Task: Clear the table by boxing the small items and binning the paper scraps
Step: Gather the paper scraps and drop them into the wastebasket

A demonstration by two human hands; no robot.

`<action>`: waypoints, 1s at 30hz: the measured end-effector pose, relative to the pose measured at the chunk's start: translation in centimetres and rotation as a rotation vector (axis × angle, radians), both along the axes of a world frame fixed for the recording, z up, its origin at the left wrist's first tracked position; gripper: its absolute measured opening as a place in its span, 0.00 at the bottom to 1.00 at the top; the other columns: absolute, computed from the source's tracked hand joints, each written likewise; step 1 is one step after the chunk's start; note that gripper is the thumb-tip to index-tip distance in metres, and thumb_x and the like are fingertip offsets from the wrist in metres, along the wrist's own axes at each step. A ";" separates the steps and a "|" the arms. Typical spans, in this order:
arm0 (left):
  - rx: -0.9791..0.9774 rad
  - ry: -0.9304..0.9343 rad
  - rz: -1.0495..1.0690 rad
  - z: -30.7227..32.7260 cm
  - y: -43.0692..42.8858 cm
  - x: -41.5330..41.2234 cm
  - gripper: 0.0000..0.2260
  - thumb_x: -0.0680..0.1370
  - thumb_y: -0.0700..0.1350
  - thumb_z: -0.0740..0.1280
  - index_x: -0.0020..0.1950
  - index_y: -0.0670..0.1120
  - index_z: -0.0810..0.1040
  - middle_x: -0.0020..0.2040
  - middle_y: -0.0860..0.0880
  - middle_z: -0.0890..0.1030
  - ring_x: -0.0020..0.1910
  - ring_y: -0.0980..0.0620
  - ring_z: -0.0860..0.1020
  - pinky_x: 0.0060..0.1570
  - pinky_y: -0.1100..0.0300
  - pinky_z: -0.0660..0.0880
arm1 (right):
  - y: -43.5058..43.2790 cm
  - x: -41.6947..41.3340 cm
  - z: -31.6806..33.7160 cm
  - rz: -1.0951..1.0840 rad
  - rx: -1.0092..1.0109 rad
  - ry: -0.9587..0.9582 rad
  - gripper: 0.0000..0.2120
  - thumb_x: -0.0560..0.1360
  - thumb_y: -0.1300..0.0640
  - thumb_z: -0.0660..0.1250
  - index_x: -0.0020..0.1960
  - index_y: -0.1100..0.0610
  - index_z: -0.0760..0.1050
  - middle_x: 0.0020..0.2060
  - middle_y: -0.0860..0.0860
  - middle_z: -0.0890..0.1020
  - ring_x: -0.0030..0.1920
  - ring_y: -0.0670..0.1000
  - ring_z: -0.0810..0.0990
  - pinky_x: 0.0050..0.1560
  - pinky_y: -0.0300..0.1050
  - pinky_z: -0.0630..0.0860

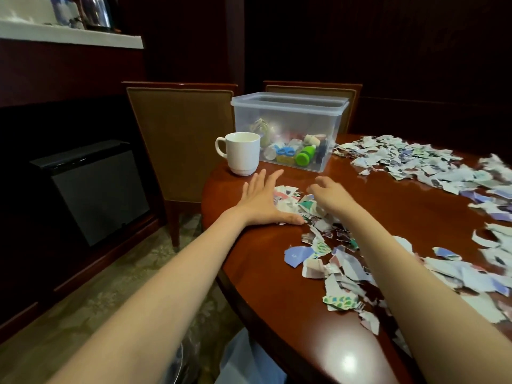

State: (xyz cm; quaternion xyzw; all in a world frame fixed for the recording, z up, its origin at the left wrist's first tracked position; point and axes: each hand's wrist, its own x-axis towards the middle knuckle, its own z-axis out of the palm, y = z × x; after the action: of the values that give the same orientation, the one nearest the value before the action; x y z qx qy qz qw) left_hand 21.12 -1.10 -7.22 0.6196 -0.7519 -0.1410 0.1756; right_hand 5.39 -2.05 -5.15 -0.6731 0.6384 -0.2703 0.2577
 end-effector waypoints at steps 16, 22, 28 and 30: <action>0.086 0.356 -0.116 0.0 -1.1 -1.9 0.43 0.67 0.43 0.77 0.75 0.50 0.55 0.69 0.48 0.69 0.66 0.50 0.71 0.66 0.55 0.68 | 0.0 2.1 -1.2 0.077 -0.058 -0.183 0.20 0.80 0.62 0.52 0.72 0.57 0.62 0.68 0.58 0.70 0.65 0.57 0.71 0.61 0.45 0.68; 0.012 0.390 -0.071 -0.2 -0.6 -2.5 0.38 0.68 0.44 0.75 0.73 0.51 0.60 0.65 0.47 0.73 0.62 0.49 0.74 0.62 0.54 0.71 | -0.2 1.9 -0.8 -0.087 -0.065 -0.501 0.17 0.77 0.65 0.54 0.63 0.56 0.72 0.51 0.52 0.74 0.49 0.51 0.75 0.47 0.46 0.75; -0.170 0.262 -0.113 -0.4 -0.5 -2.7 0.11 0.73 0.44 0.68 0.56 0.46 0.77 0.51 0.45 0.80 0.51 0.45 0.77 0.50 0.51 0.74 | 0.5 1.7 -0.8 -0.128 -0.189 -0.210 0.16 0.79 0.60 0.53 0.61 0.59 0.75 0.60 0.57 0.77 0.58 0.56 0.76 0.55 0.46 0.72; -0.200 0.293 -0.107 -0.5 -0.4 -2.7 0.07 0.74 0.44 0.67 0.50 0.45 0.77 0.47 0.45 0.80 0.48 0.45 0.77 0.48 0.51 0.73 | 0.6 2.0 -0.8 -0.107 -0.115 -0.213 0.17 0.80 0.58 0.51 0.60 0.61 0.75 0.58 0.59 0.78 0.57 0.59 0.76 0.58 0.51 0.73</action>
State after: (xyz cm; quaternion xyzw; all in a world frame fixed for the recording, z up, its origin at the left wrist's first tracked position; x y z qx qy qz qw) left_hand 18.38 -1.53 -7.75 0.5310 -0.7604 -0.1633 0.3364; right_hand 7.42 -1.50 -5.92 -0.6191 0.6258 -0.3899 0.2703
